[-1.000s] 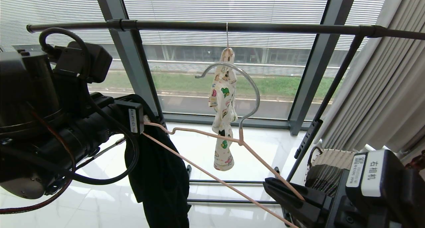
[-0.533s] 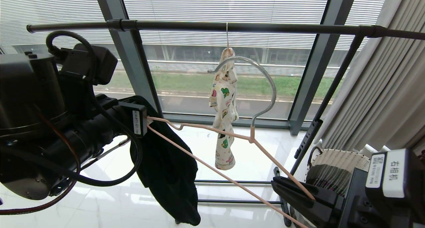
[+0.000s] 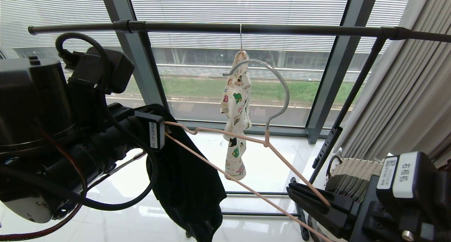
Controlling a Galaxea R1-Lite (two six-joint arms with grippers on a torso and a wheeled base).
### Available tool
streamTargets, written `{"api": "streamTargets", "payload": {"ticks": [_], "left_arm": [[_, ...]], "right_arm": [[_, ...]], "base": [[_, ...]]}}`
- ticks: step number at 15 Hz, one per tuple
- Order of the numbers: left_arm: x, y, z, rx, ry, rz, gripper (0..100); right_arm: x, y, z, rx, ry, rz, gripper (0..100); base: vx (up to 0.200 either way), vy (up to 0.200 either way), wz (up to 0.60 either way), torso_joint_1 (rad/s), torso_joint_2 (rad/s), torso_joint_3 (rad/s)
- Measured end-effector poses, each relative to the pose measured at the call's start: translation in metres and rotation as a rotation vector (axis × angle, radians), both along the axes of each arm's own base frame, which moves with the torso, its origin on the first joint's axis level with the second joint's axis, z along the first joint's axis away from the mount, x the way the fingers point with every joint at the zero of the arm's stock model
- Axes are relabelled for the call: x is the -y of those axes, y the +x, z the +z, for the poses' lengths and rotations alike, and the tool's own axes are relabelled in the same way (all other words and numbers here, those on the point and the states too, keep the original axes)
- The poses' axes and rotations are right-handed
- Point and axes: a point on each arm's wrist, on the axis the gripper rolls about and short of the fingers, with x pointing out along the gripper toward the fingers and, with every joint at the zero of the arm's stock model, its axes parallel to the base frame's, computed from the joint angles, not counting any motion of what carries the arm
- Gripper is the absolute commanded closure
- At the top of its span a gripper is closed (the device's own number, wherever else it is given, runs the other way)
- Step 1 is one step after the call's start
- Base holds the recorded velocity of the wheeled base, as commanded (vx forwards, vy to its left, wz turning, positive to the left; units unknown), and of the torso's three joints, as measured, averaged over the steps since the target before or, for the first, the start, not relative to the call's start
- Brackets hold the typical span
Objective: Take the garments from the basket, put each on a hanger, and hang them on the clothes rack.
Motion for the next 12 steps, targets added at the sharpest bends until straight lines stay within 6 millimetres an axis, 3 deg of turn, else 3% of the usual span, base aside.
{"api": "streamTargets", "payload": {"ticks": [5,12], "left_arm": [[0.012,-0.011,0.001,0.004,-0.009,-0.072,100],[0.033,-0.035,0.003,0.008,-0.01,-0.213,100]], "right_arm": [[-0.01,0.007,0.003,-0.001,0.006,-0.015,100],[-0.04,0.015,-0.011,-0.077,-0.015,-0.008,100]], "base": [[0.0,0.0,0.0,0.0,0.0,0.0],[0.0,0.0,0.0,0.0,0.0,0.0]]}}
